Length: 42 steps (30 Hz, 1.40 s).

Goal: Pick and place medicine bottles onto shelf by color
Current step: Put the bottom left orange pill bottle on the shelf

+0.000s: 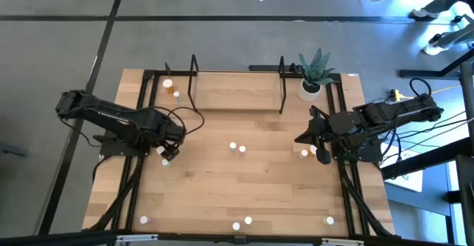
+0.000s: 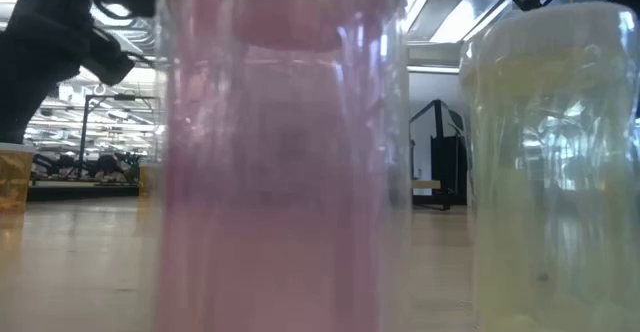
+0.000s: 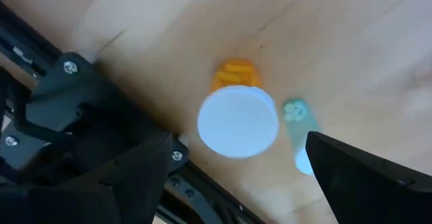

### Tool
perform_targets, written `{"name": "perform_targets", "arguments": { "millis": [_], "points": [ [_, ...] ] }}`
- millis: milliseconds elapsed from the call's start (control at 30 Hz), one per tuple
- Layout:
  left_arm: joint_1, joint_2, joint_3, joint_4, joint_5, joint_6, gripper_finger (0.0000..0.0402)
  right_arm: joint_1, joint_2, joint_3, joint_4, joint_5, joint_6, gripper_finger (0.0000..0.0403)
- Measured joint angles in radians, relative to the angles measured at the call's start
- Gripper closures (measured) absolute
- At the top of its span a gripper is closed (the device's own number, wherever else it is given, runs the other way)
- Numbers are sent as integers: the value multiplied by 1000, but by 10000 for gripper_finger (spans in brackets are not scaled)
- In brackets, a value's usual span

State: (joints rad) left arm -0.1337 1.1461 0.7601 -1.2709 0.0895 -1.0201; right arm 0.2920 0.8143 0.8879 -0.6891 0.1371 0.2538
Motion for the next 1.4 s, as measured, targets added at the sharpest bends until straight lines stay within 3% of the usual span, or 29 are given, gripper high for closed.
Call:
{"name": "perform_targets", "arguments": {
  "millis": [667,1400],
  "points": [
    [0,146,-15,68,-2,-17,67,0,0,0,0,0,0,393],
    [-1,173,-15,51,-53,20,83,0,0,0,0,0,0,393]
  ]
}}
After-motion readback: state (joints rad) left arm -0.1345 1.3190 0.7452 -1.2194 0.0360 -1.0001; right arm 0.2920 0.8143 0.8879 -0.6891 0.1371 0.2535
